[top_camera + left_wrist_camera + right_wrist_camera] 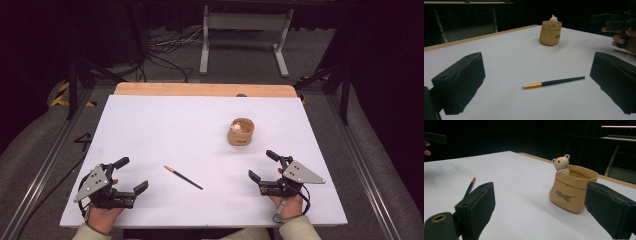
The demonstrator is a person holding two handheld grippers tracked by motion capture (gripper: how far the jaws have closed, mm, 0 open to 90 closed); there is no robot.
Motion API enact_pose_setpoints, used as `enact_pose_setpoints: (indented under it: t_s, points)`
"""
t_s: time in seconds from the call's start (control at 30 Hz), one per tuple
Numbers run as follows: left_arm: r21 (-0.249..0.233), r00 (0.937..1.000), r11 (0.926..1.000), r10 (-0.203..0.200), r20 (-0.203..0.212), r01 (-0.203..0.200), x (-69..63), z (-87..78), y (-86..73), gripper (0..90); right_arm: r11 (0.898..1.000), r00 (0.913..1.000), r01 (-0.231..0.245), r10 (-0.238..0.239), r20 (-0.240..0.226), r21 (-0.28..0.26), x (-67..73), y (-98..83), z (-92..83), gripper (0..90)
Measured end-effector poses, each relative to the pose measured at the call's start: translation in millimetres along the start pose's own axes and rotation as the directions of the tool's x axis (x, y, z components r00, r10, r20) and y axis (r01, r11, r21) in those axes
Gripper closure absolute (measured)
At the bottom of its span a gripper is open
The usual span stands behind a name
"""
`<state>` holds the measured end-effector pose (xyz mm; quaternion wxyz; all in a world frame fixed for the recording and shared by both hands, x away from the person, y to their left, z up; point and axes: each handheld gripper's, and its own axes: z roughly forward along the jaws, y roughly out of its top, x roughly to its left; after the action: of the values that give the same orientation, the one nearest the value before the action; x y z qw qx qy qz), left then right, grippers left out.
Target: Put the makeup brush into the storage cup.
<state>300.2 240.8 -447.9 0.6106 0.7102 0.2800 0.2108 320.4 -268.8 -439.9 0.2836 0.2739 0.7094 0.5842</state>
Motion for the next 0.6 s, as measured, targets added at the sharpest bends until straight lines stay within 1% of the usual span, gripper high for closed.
enact_pose_setpoints:
  t_s: [0.1,0.13,0.17,0.23,0.3,0.33,0.4,0.43,0.5,0.6]
  points:
    - [-0.002,1.0000,1.0000,-0.005,-0.006,0.005,0.2,-1.0,-0.3,0.4,1.000,1.0000,-0.005,0.005,-0.002,-0.005,-1.0,2.6,1.1,9.1]
    - [-0.003,1.0000,1.0000,-0.006,-0.006,0.006,0.2,-1.2,-0.3,0.4,1.000,0.9999,0.008,-0.008,0.011,-0.010,-1.7,5.6,0.4,9.1]
    - [0.000,1.0000,1.0000,-0.005,-0.006,0.005,0.1,-1.7,-0.2,0.4,1.000,0.9997,0.012,-0.012,0.020,-0.016,-2.4,7.5,-0.4,8.9]
    - [0.001,1.0000,1.0000,0.000,-0.009,0.000,-0.3,-1.6,-0.4,0.4,1.000,0.9995,0.000,0.001,0.032,-0.027,-3.9,11.9,-2.3,7.5]
    - [0.007,1.0000,1.0000,0.003,-0.009,-0.003,-0.8,-1.2,-0.6,0.4,1.000,0.9993,-0.007,0.008,0.037,-0.021,-4.0,15.3,-1.5,4.8]
    - [0.008,1.0000,1.0000,0.005,-0.008,-0.005,-1.3,-1.4,-0.7,0.4,1.000,0.9995,0.001,-0.001,0.031,-0.008,-2.9,17.6,0.8,4.2]
    - [0.005,0.9999,1.0000,0.007,-0.011,-0.007,-1.7,-2.4,-0.6,0.4,1.000,0.9996,0.018,-0.017,0.023,-0.002,-0.1,19.7,3.9,4.4]
    - [0.005,0.9999,1.0000,0.007,-0.011,-0.007,-1.7,-2.4,-0.6,0.4,1.000,0.9996,0.018,-0.017,0.023,-0.002,-0.1,19.7,3.9,4.4]
    - [0.000,0.9999,1.0000,0.002,-0.015,-0.002,-1.1,-3.5,-0.5,0.4,0.999,0.9991,0.041,-0.041,-0.001,-0.001,5.7,24.1,11.8,4.4]
    - [0.002,0.9999,1.0000,0.006,-0.013,-0.006,-0.5,-3.3,-0.3,0.5,0.999,0.9985,0.045,-0.045,-0.031,-0.003,12.9,29.3,21.6,4.3]
